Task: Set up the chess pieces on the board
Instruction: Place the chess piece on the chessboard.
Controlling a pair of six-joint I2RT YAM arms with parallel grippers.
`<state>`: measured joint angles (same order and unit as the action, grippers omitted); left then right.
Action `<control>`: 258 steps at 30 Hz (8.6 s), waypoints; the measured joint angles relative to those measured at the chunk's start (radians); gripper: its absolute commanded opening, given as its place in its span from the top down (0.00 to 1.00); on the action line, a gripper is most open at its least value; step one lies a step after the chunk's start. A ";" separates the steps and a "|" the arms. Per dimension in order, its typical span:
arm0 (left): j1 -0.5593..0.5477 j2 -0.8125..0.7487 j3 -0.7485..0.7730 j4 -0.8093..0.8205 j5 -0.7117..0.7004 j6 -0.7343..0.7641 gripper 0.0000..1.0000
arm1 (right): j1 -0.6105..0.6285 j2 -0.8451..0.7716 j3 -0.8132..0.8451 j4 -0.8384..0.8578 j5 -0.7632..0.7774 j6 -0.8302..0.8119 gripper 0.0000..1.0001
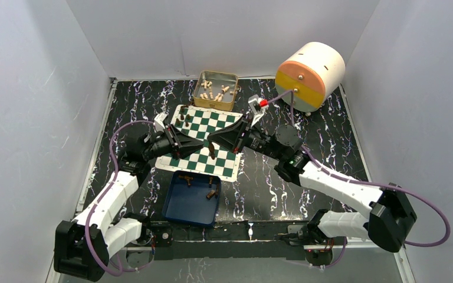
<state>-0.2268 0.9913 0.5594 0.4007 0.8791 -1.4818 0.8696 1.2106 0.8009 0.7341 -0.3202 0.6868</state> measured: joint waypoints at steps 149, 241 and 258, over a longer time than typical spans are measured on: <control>0.150 1.053 1.253 -1.438 -0.910 1.312 1.00 | -0.013 -0.551 -0.228 -0.421 0.500 -0.167 0.96; 0.014 1.263 1.340 -1.572 -0.980 1.328 0.74 | -0.013 -0.538 -0.227 -0.426 0.507 -0.172 0.93; 0.016 1.116 1.397 -1.419 -0.766 1.315 0.60 | -0.013 -0.528 -0.221 -0.496 0.477 -0.192 0.94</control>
<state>-0.2104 2.1075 1.9564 -1.0187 0.1131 -0.1669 0.8566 0.6823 0.5797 0.2382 0.1570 0.4953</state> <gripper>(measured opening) 0.393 0.175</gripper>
